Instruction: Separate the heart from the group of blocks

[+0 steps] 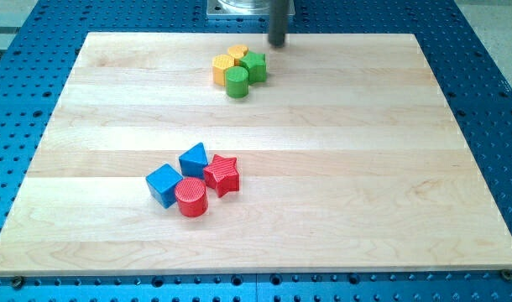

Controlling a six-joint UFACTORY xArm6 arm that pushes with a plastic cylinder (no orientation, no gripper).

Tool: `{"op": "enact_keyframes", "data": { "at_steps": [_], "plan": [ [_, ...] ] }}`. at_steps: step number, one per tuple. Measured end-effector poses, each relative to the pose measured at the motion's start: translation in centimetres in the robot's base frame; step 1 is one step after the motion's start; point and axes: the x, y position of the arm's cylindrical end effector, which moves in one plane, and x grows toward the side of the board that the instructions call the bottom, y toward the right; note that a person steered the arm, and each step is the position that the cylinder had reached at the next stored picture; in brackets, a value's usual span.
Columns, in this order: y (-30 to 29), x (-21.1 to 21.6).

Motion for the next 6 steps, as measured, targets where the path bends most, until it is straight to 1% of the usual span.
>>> {"op": "enact_keyframes", "data": {
  "at_steps": [1, 2, 3, 4, 5, 6],
  "plan": [
    [-2.0, 4.5],
    [-2.9, 7.4],
    [-5.4, 7.7],
    [-4.5, 6.0],
    [-10.8, 6.3],
    [-10.3, 8.8]
  ]
}}
